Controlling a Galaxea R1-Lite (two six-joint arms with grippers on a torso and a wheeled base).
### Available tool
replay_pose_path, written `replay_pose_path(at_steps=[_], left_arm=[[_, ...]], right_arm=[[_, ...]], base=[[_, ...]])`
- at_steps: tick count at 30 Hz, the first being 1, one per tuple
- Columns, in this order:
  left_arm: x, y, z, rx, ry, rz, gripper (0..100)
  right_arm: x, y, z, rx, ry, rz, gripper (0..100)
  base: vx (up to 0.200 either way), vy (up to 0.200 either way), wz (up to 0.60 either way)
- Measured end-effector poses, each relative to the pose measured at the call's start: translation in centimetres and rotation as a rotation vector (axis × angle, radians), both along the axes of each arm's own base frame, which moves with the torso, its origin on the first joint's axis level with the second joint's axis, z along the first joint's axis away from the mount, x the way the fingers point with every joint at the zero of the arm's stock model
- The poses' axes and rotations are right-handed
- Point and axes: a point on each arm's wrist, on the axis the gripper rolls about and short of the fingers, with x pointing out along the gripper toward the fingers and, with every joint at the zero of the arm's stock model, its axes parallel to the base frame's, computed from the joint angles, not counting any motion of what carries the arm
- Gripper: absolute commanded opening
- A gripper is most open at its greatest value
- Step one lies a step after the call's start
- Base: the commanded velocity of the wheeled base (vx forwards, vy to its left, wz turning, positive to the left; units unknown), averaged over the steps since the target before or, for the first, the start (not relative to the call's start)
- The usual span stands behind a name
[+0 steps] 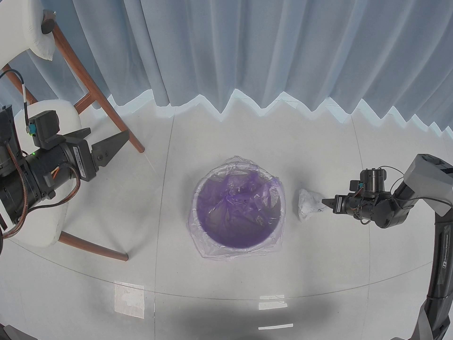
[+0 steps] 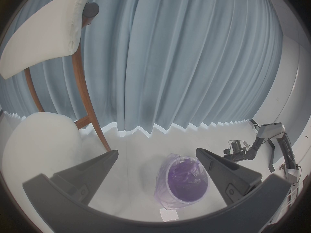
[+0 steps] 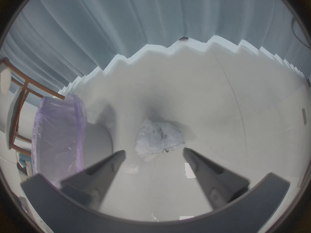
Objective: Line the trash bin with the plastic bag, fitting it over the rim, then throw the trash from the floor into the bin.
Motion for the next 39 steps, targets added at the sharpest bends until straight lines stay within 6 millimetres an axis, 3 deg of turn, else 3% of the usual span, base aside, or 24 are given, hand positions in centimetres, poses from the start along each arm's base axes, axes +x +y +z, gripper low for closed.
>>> replay_pose_path(at_steps=[7, 27, 28, 35, 39], left_arm=[[-0.7, -0.4, -1.1, 0.015, 0.034, -0.027, 100], [-1.0, -0.3, -2.7, 0.039, 0.082, 0.005, 100], [-1.0, -0.3, -2.7, 0.039, 0.082, 0.009, 100], [-0.9, 0.3, -2.6, 0.037, 0.077, 0.047, 100], [-0.8, 0.5, -2.2, 0.027, 0.055, 0.059, 100]], right_arm=[[2.2, 0.3, -2.2, -0.047, 0.051, 0.032, 100], [9.4, 3.6, -5.2, -0.081, 0.118, 0.098, 100], [9.6, 3.7, -5.4, -0.082, 0.121, 0.098, 0], [10.1, 4.3, -9.2, -0.094, 0.212, 0.104, 0], [10.1, 4.3, -9.3, -0.091, 0.215, 0.102, 0]], base=[[0.0, 0.0, 0.0], [0.0, 0.0, 0.0], [0.0, 0.0, 0.0], [0.0, 0.0, 0.0], [0.0, 0.0, 0.0]])
